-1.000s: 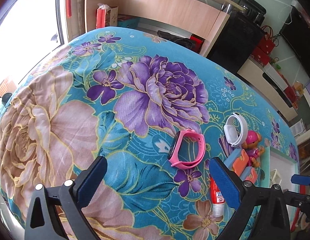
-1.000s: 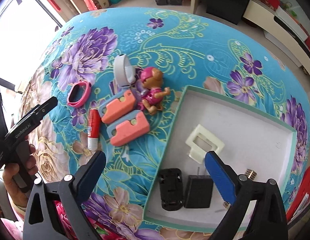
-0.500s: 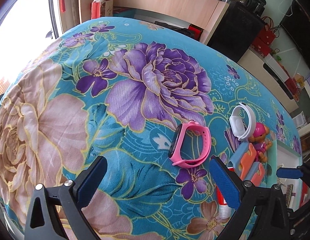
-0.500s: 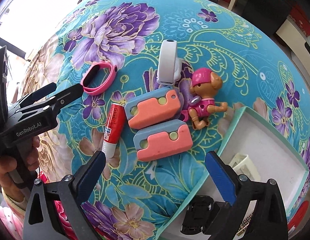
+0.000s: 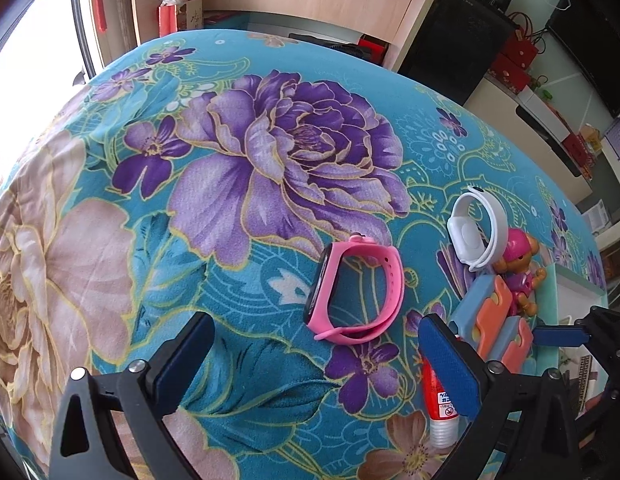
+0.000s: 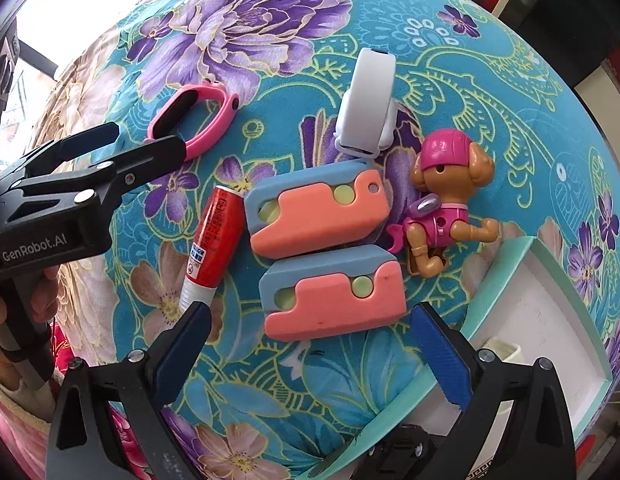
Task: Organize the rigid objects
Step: 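Move the left tool to the pink watch band while the right tool approaches the orange slider, then grasp the pink watch band with the left tool while the right tool grasps the orange-blue slider, then carry the pink band and orange-blue slider over the white tray with both tools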
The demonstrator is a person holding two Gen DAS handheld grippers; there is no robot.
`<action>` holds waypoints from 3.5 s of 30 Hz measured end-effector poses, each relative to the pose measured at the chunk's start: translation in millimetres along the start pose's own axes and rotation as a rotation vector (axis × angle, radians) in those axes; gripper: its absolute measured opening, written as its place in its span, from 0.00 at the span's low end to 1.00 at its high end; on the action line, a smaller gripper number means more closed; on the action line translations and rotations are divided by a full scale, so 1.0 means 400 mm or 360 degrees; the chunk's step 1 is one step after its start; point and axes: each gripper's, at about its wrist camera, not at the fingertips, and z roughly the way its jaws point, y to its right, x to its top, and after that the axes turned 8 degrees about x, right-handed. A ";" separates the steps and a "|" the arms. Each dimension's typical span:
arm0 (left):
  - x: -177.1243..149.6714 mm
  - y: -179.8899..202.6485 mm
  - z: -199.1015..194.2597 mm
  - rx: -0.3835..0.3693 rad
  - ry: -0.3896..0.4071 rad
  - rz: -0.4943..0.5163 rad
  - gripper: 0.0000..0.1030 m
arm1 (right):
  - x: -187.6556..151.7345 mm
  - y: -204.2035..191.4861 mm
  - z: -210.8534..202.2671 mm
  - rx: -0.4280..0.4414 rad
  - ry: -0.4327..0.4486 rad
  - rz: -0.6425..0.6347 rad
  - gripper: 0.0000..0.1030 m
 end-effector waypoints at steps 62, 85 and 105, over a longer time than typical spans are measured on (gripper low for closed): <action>0.019 0.045 0.019 0.0113 0.0101 0.0114 0.51 | 0.022 -0.036 0.064 -0.0111 0.0000 -0.0082 0.71; -0.013 0.132 -0.088 0.0002 0.0233 0.0214 0.51 | -0.101 0.044 -0.145 -0.0065 0.0160 0.0084 0.71; -0.185 0.568 -0.211 -0.0345 0.0369 0.0898 0.51 | -0.393 0.356 -0.348 -0.0244 0.0252 0.0664 0.71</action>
